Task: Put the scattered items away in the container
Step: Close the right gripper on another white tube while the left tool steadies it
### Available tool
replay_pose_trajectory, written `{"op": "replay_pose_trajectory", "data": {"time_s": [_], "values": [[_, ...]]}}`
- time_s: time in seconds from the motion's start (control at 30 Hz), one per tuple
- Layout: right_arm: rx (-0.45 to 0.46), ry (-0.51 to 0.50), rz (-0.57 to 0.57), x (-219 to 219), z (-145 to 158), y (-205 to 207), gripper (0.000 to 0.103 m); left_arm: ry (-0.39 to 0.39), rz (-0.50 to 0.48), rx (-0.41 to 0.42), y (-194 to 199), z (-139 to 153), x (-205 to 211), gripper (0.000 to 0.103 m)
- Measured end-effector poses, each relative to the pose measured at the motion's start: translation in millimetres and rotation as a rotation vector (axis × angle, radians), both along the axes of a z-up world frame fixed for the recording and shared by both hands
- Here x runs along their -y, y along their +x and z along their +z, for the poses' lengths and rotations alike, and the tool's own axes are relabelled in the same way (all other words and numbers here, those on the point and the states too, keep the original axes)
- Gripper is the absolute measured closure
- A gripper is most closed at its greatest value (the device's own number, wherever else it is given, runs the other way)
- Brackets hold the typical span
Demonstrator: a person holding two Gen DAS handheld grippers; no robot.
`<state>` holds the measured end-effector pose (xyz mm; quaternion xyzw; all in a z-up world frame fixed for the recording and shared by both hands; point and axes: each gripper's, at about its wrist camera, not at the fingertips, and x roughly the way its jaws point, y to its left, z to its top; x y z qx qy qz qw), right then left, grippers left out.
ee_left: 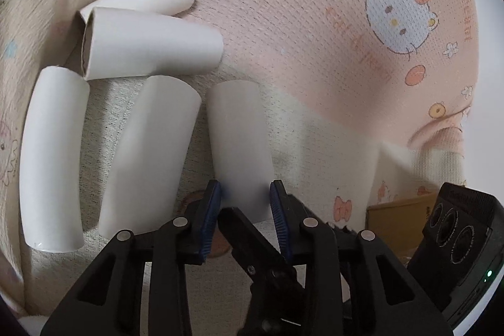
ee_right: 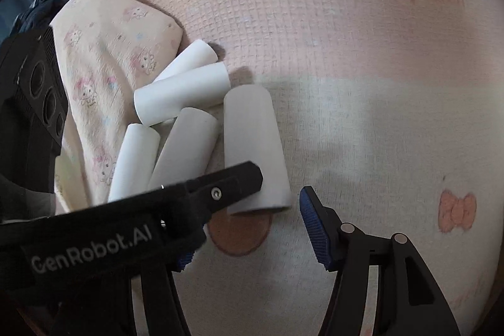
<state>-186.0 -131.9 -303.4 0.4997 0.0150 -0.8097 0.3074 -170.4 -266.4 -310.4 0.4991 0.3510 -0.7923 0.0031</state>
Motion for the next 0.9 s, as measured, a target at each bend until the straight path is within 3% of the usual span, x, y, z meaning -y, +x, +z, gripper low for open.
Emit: {"op": "replay_pose_trajectory", "data": {"time_s": [0.07, 0.13, 0.27, 0.43, 0.6, 0.7, 0.83, 0.9], "values": [[-0.008, 0.000, 0.023, 3, 0, -3, 0.047, 0.019, 0.016, -0.005, 0, -1, 3, 0.068], [-0.006, 0.000, 0.036, 4, 0, -6, 0.062, 0.028, 0.023, -0.010, 0, -2, 4, 0.072], [-0.006, 0.041, 0.039, 1, -1, -6, 0.062, 0.062, -0.005, -0.008, 0, -4, 1, 0.072], [0.052, 0.091, -0.024, -24, 2, -1, 0.063, 0.124, -0.127, -0.020, -2, -5, -21, 0.072], [0.125, 0.138, -0.088, -63, 1, 22, 0.063, 0.094, -0.205, -0.014, 1, -3, -44, 0.072], [0.183, 0.117, -0.132, -84, 2, 33, 0.063, 0.134, -0.269, -0.021, 7, -1, -57, 0.072], [0.181, 0.157, -0.133, -98, 4, 58, 0.063, 0.067, -0.325, -0.029, 20, 4, -79, 0.072], [0.192, 0.161, -0.139, -101, 4, 68, 0.063, 0.112, -0.337, -0.005, 23, -1, -85, 0.072]]}}
